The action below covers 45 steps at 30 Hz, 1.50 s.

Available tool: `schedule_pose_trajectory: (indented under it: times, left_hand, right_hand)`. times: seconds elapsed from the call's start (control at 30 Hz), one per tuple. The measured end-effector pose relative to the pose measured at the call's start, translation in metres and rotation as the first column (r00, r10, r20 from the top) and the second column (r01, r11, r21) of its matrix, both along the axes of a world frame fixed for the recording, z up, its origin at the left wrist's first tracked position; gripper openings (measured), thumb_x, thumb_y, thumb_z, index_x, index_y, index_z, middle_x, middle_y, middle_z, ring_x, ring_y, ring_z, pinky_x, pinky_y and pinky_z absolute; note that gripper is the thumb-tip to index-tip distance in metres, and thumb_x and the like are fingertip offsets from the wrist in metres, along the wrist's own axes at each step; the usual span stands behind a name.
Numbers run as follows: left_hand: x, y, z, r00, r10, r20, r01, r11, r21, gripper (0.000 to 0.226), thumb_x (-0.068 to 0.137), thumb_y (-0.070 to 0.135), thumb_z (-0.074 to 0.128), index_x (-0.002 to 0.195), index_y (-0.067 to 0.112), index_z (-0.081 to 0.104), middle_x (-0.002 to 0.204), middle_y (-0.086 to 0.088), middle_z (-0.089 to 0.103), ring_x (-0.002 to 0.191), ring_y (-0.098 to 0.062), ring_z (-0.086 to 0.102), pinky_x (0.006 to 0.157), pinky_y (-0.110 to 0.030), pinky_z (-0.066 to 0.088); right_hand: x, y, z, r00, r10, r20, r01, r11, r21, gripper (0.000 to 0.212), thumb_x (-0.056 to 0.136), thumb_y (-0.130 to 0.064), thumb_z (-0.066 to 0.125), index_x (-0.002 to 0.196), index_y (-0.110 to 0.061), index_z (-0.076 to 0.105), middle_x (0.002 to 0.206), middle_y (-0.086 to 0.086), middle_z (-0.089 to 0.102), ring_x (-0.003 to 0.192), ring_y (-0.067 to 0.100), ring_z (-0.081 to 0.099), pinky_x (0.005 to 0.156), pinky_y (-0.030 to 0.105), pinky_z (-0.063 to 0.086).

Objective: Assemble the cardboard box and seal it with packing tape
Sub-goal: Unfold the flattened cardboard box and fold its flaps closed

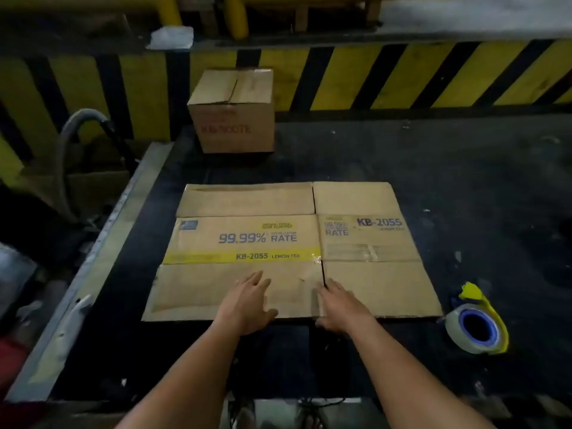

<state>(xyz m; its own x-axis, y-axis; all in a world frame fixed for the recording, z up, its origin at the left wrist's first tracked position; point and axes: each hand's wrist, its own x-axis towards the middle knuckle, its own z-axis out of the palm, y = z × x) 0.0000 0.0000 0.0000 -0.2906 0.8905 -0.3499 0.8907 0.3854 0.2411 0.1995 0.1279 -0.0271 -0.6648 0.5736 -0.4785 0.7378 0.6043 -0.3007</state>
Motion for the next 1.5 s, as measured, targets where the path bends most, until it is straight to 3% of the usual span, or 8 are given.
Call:
schedule_pose_trajectory:
  times: [0.17,0.43,0.6,0.8,1.0,1.2,1.33,1.5]
  left_hand:
    - [-0.002,-0.018,-0.039,0.994,-0.075,-0.081,0.067,0.992,-0.104,0.085,0.096,0.055,0.055,0.163,0.026,0.012,0.171,-0.014,-0.003,0.158,-0.031,-0.001,0.125,-0.053,0.012]
    - [-0.004,-0.022,-0.066,0.992,-0.06,-0.11,0.05,0.994,-0.098,0.068,0.105,0.027,0.051,0.162,0.028,0.014,0.171,-0.015,0.007,0.157,-0.036,0.008,0.122,-0.053,0.023]
    - [-0.008,-0.02,-0.072,0.988,-0.059,-0.145,0.047,0.996,-0.081,0.076,0.1,0.037,0.059,0.163,0.024,0.019,0.17,-0.015,0.014,0.156,-0.036,0.014,0.122,-0.049,0.024]
    - [-0.024,-0.019,-0.054,0.959,-0.078,-0.271,0.135,0.971,0.2,0.067,0.07,0.01,0.084,0.134,0.018,0.065,0.134,-0.008,0.068,0.122,-0.031,0.066,0.093,-0.048,0.055]
    - [-0.039,-0.002,0.007,0.956,0.028,-0.291,0.113,0.882,0.458,0.05,0.075,0.013,0.071,0.124,0.022,0.073,0.12,0.0,0.075,0.111,-0.025,0.072,0.09,-0.046,0.055]
    - [-0.053,0.035,0.096,0.931,0.131,-0.341,0.166,0.68,0.714,0.025,0.092,0.024,0.057,0.112,0.023,0.072,0.107,0.002,0.077,0.098,-0.028,0.069,0.093,-0.046,0.044]
    - [-0.05,0.055,0.152,0.891,0.349,-0.29,0.063,0.537,0.841,0.035,0.091,0.024,0.069,0.125,0.02,0.068,0.134,-0.006,0.064,0.133,-0.031,0.05,0.114,-0.058,0.032]
    - [0.003,0.068,0.205,0.831,0.463,0.308,-0.4,0.114,0.909,0.061,0.082,0.028,0.076,0.134,0.017,0.046,0.148,-0.014,0.039,0.141,-0.031,0.036,0.115,-0.054,0.035]
  right_hand:
    - [0.01,-0.01,-0.02,0.998,0.041,0.042,-0.045,0.995,0.093,0.085,0.095,-0.033,0.061,0.158,-0.022,0.004,0.166,0.009,0.003,0.152,0.03,0.003,0.122,0.051,0.015]
    - [0.01,0.006,-0.04,0.977,0.208,0.056,-0.215,0.946,0.243,0.068,0.091,-0.037,0.059,0.147,-0.017,0.029,0.15,0.013,0.037,0.133,0.033,0.04,0.092,0.048,0.05]
    - [0.011,0.01,-0.049,0.938,0.337,0.086,-0.345,0.869,0.354,0.066,0.082,-0.035,0.039,0.136,0.001,0.049,0.142,0.025,0.049,0.112,0.038,0.059,0.065,0.051,0.058]
    - [0.006,0.021,-0.004,0.899,0.434,-0.056,-0.341,0.775,0.531,0.039,0.077,-0.034,0.056,0.102,-0.009,0.072,0.103,0.008,0.075,0.074,0.019,0.073,0.037,0.031,0.048]
    - [0.0,0.034,0.054,0.91,0.355,-0.213,-0.178,0.801,0.571,0.045,0.081,-0.044,0.07,0.119,-0.021,0.067,0.115,-0.006,0.073,0.077,0.019,0.074,0.044,0.03,0.051]
    - [-0.016,0.074,0.143,0.88,0.307,-0.363,0.008,0.754,0.656,0.034,0.085,-0.026,0.059,0.117,-0.031,0.068,0.095,-0.002,0.077,0.075,0.028,0.073,0.051,0.039,0.055]
    - [-0.024,0.08,0.206,0.856,0.316,-0.409,0.079,0.703,0.707,0.036,0.085,-0.023,0.062,0.118,-0.035,0.067,0.091,-0.005,0.076,0.074,0.024,0.072,0.055,0.035,0.053]
    - [-0.038,0.078,0.264,0.854,0.243,-0.459,0.148,0.734,0.663,0.03,0.094,-0.026,0.054,0.121,-0.033,0.064,0.093,-0.003,0.076,0.081,0.025,0.071,0.068,0.035,0.051]
